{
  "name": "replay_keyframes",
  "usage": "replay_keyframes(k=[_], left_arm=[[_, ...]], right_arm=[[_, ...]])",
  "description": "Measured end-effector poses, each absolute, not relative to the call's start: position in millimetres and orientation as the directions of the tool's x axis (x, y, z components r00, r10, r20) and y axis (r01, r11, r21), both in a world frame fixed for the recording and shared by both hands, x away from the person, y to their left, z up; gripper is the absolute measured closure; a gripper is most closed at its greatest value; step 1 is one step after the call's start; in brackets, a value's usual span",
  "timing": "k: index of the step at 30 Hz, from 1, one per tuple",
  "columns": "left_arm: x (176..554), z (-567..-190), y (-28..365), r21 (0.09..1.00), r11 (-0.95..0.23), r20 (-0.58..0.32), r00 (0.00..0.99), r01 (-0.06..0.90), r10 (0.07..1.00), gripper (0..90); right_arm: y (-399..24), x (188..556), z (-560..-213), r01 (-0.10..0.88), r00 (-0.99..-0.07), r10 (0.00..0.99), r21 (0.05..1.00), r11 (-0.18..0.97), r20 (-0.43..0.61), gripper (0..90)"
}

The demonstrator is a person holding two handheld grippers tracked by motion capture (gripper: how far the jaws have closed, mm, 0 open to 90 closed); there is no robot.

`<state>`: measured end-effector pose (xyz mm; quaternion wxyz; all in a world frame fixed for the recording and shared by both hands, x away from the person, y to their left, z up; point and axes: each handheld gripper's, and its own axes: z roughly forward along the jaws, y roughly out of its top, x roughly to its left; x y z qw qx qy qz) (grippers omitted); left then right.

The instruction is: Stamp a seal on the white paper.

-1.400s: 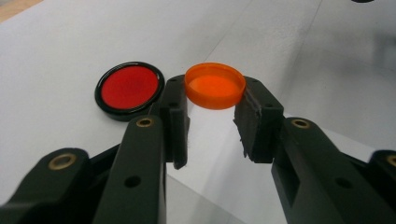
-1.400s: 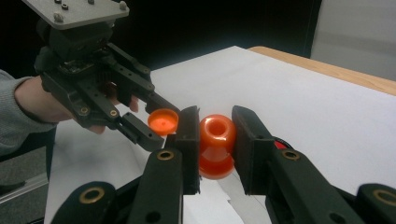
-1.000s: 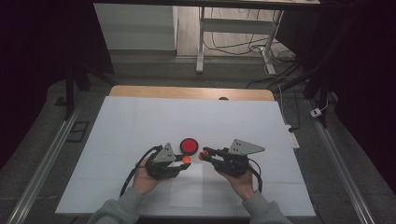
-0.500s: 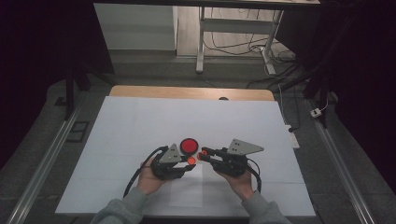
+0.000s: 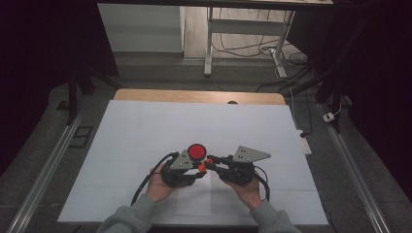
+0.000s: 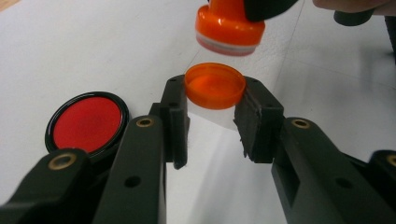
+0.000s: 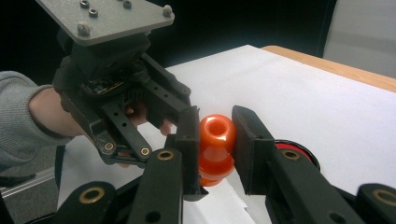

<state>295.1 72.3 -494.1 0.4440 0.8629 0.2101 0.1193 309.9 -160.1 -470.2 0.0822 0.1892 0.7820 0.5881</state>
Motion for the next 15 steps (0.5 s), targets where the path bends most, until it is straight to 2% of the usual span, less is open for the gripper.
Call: replay_keyframes(k=[15], left_arm=[[293.9, -490.7, 68.1, 0.821, -0.521, 0.04, 0.887, 0.234, 0.46, 65.4]], right_arm=[[-158.3, 309.4, -472.1, 0.202, -0.916, 0.39, 0.949, 0.243, 0.096, 72.3]])
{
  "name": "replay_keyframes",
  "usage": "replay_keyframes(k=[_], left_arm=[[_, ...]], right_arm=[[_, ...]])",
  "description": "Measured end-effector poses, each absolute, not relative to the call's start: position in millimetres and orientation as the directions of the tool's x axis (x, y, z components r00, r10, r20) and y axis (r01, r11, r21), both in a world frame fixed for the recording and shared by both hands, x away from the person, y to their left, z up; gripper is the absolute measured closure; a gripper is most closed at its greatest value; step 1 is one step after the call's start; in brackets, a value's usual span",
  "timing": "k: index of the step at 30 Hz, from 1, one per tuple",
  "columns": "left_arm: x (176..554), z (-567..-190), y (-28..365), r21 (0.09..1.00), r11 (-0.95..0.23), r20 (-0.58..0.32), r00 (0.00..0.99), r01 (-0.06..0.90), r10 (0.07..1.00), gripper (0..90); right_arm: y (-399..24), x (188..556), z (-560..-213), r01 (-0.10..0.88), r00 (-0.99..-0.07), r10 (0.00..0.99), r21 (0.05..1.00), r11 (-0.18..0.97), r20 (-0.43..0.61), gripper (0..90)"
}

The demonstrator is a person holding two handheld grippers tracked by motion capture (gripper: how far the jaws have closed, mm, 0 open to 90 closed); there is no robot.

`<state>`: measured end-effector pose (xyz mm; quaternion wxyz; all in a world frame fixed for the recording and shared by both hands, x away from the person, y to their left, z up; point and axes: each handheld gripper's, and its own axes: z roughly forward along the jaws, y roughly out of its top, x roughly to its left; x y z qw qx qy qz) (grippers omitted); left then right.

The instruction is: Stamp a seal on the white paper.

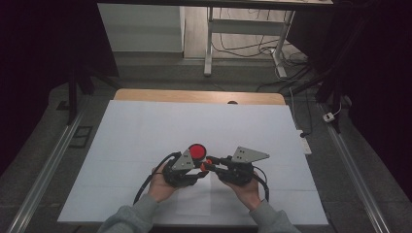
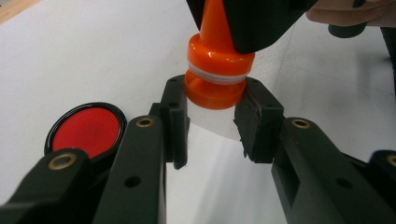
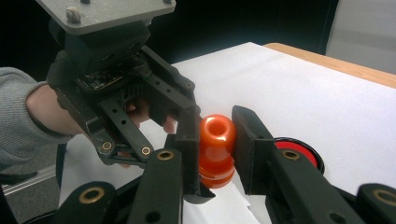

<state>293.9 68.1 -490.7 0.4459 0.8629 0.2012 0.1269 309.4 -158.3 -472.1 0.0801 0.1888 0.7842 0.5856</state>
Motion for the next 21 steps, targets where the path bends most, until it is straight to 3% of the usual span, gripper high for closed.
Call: replay_keyframes(k=[21], left_arm=[[293.2, -489.8, 67.7, 0.82, -0.525, 0.045, 0.889, 0.228, 0.456, 65.4]], right_arm=[[-157.0, 309.5, -474.8, 0.207, -0.916, 0.388, 0.946, 0.252, 0.097, 72.3]])
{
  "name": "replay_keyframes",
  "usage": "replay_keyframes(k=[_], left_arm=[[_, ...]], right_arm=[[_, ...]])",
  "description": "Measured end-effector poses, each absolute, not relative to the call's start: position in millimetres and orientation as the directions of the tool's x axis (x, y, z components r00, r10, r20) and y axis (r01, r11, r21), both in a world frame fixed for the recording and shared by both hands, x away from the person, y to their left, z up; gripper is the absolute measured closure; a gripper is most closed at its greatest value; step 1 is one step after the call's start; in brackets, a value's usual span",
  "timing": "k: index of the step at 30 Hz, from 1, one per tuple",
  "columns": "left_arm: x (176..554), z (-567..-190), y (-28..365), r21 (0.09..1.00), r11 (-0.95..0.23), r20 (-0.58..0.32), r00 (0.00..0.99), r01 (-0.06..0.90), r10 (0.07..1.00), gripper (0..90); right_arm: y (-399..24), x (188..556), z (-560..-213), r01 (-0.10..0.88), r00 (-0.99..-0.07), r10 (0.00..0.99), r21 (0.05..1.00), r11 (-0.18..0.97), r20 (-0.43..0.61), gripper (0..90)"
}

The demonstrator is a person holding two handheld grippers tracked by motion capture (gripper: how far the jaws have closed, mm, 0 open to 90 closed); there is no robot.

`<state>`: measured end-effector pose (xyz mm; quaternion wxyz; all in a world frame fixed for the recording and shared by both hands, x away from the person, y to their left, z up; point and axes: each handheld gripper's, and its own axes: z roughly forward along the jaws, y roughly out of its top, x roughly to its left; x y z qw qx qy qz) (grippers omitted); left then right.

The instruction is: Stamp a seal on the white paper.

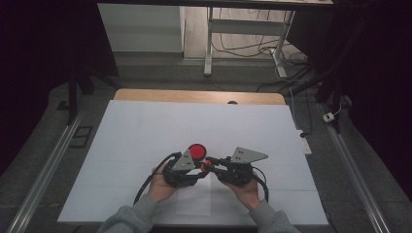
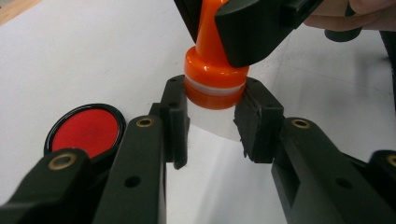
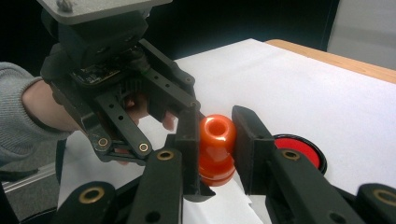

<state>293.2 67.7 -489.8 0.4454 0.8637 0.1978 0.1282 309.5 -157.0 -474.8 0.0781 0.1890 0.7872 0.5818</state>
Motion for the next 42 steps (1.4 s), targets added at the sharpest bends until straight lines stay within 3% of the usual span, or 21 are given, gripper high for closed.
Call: replay_keyframes(k=[15, 21, 32, 42], left_arm=[[297.1, -496.5, 72.4, 0.79, -0.564, 0.07, 0.878, 0.241, 0.473, 65.4], [306.6, -501.7, 88.3, 0.791, -0.539, 0.048, 0.85, 0.289, 0.525, 65.4], [308.4, -495.0, 104.4, 0.819, -0.493, 0.034, 0.832, 0.295, 0.554, 65.4], [306.7, -489.2, 114.2, 0.835, -0.467, 0.027, 0.826, 0.292, 0.563, 65.4]], right_arm=[[-157.9, 308.5, -474.4, 0.201, -0.917, 0.388, 0.948, 0.247, 0.094, 72.3], [-155.8, 305.7, -483.6, 0.218, -0.92, 0.378, 0.936, 0.276, 0.103, 72.3], [-139.4, 299.6, -508.7, 0.235, -0.934, 0.343, 0.896, 0.377, 0.101, 72.2], [-138.3, 299.4, -510.8, 0.239, -0.933, 0.343, 0.895, 0.377, 0.104, 72.2]])
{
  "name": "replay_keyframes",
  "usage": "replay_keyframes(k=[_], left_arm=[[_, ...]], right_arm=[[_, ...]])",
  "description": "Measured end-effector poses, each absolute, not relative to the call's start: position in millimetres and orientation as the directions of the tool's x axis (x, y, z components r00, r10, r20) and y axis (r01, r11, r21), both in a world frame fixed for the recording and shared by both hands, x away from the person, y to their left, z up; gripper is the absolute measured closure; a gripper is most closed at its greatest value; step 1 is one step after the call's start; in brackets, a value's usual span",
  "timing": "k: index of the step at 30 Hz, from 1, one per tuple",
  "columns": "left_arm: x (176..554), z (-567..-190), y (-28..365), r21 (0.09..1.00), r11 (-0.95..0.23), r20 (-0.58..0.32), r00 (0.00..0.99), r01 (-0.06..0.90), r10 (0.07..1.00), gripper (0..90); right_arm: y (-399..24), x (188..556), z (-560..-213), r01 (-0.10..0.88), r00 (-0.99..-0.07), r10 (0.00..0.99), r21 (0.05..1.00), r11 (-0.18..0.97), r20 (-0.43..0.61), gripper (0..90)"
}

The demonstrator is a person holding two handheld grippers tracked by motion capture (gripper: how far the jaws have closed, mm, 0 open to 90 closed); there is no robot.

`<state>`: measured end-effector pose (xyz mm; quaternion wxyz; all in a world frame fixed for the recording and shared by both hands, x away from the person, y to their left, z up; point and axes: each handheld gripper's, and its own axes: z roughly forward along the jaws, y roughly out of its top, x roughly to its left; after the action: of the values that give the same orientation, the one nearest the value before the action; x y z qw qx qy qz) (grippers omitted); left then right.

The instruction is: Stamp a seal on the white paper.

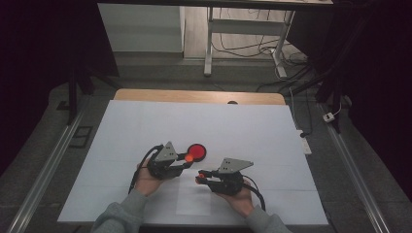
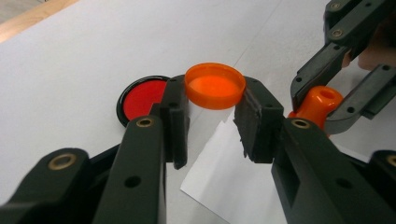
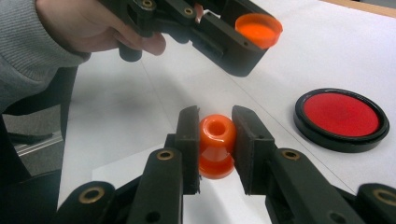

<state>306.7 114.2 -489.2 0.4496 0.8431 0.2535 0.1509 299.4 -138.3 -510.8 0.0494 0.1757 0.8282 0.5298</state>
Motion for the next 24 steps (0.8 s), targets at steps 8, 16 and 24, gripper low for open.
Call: replay_keyframes(k=[8, 16, 24], left_arm=[[307.8, -488.0, 117.7, 0.839, -0.457, 0.017, 0.825, 0.296, 0.565, 65.4], [305.7, -486.6, 116.8, 0.837, -0.462, 0.024, 0.823, 0.294, 0.568, 65.4], [305.9, -486.9, 116.7, 0.834, -0.465, 0.025, 0.822, 0.296, 0.569, 65.4]], right_arm=[[-131.7, 299.2, -516.9, 0.245, -0.935, 0.341, 0.879, 0.409, 0.101, 72.3], [-121.8, 299.9, -527.8, 0.23, -0.941, 0.331, 0.851, 0.472, 0.071, 72.3], [-117.1, 298.7, -534.9, 0.217, -0.944, 0.328, 0.814, 0.539, 0.035, 72.3]])
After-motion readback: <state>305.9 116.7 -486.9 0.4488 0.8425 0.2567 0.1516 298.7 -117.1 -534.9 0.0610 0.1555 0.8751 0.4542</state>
